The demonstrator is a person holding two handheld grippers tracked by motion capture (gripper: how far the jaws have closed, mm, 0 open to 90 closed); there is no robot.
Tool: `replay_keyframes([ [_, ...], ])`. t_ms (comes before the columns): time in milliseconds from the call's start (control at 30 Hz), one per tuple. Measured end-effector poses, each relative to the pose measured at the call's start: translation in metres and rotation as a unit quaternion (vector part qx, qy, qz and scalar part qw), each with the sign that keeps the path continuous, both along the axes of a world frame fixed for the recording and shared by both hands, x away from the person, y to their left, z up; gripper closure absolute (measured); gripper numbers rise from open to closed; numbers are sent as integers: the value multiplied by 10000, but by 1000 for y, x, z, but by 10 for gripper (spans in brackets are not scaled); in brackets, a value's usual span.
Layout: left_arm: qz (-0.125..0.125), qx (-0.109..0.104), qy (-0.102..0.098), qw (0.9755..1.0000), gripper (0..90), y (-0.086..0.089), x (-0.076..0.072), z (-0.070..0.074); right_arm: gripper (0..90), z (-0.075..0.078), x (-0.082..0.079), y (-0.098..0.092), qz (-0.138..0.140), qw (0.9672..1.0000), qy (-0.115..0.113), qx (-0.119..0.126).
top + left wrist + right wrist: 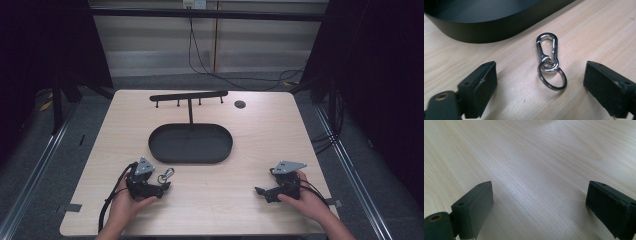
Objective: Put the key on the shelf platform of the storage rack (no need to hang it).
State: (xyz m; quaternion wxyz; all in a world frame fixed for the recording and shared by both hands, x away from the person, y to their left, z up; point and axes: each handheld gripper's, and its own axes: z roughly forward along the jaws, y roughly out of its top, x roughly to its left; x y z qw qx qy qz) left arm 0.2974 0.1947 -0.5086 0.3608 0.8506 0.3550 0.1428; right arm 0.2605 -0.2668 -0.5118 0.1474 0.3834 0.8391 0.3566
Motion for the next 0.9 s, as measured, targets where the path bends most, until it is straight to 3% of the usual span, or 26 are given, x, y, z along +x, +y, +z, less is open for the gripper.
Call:
replay_keyframes([
  [233,93,10,30,10000,161,-2,-3,2,70,0,0,0,15,10000,0,12],
  [400,169,320,422,9985,203,-3,-2,12,70,0,0,0,16,10000,2,14],
  [467,303,214,546,9978,224,-2,0,14,70,0,0,0,16,10000,1,13],
  [567,401,319,717,9961,266,1,3,21,70,0,0,0,16,10000,2,14],
  [633,450,228,841,9952,274,0,6,24,70,0,0,0,18,10000,1,15],
  [700,416,294,864,9950,280,-1,7,26,71,0,0,0,17,10000,2,15],
  [833,353,392,1129,9922,305,-8,13,31,70,0,0,0,16,10000,2,15],
  [867,362,471,1220,9907,326,-10,15,32,70,0,0,0,17,10000,2,14],
  [900,303,708,1338,9880,336,-14,19,33,70,0,0,0,17,10000,1,15],
])
